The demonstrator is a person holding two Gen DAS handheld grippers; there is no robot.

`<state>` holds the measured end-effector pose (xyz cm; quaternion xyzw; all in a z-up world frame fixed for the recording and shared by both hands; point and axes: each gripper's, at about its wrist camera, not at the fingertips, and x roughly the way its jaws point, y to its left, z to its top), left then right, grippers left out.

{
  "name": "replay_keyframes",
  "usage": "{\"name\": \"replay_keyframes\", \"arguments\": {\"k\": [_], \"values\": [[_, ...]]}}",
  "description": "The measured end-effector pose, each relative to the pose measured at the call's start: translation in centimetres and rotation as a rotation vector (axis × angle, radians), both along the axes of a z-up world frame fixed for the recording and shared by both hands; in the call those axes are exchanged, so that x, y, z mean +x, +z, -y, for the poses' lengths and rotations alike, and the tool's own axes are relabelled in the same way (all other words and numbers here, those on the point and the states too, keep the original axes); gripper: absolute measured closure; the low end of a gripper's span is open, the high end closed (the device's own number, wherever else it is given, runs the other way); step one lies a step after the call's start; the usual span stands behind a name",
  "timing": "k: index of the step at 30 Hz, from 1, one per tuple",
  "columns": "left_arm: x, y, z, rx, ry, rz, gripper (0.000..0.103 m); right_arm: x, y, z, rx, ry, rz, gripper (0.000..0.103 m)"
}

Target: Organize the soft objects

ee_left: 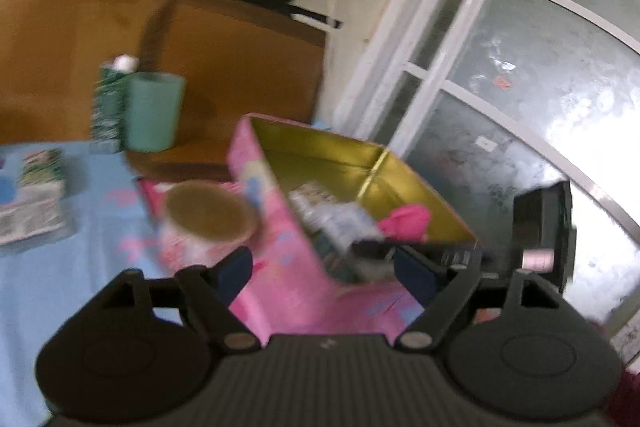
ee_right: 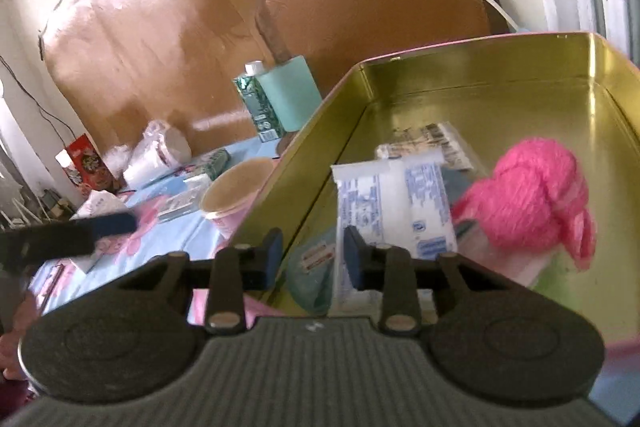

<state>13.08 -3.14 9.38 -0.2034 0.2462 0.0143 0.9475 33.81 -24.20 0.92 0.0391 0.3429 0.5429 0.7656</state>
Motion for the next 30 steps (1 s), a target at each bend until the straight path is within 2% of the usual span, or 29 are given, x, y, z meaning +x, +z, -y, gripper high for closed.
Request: {"name": "replay_keyframes", "arguments": {"k": [2,4,5,8,11,13,15,18,21,22,23,25,27,30], "values": [[-1.9,-0.6,-0.9,-0.005,0.035,-0.015,0.022,0.3,0.7,-0.3,-0.057,-0.055,0.059,0.069],[-3.8,-1.3,-2.2,-0.020,0.081,-0.031,0.022,0.8,0.9,-0.8,-0.168,-0.141,0.187,0.068],[-4.7,-1.6,-2.8,-0.030,0.106,-0.037,0.022,1.0,0.8,-0.9,-0.194,-0.170,0.231,0.063],[-7.3,-2.5,-4.9,-0.071,0.194,-0.048,0.022,1.1,1.7,-0.6,-0.214,-0.224,0.224,0.063],[-9.5,-3.3,-6.7,-0.103,0.256,-0.049,0.022,-0.7,2.6,-0.7,-0.185,-0.172,0.251,0.063],[-10.5,-3.6,-7.6,-0.110,0.281,-0.057,0.022,-1.8,2.4,-2.0,-0.221,-0.118,0.282,0.063],[-11.3,-3.9,-8.1,-0.117,0.289,-0.059,0.022,-2.6,1.6,-3.1,-0.299,-0.096,0.333,0.061],[-12.3,-4.1,-8.3,-0.078,0.302,-0.065,0.022,-1.7,1.3,-3.5,-0.377,-0.165,0.420,0.057],[-13.5,-4.4,-8.6,-0.026,0.338,-0.082,0.022,0.9,0.5,-3.4,-0.499,-0.322,0.510,0.058],[-13.9,-4.5,-9.0,-0.018,0.353,-0.086,0.022,1.6,0.4,-3.1,-0.520,-0.363,0.509,0.058],[-14.5,-4.7,-9.4,-0.011,0.372,-0.086,0.022,1.8,0.7,-2.7,-0.494,-0.376,0.486,0.058],[-15.3,-5.1,-10.4,0.002,0.409,-0.095,0.022,1.0,2.1,-1.7,-0.374,-0.360,0.425,0.058],[-16.3,-5.6,-11.5,0.019,0.460,-0.115,0.022,-0.8,3.9,-1.9,-0.273,-0.336,0.412,0.058],[-17.4,-6.4,-12.8,0.037,0.519,-0.126,0.022,-3.8,6.5,-4.0,-0.128,-0.218,0.358,0.057]]}}
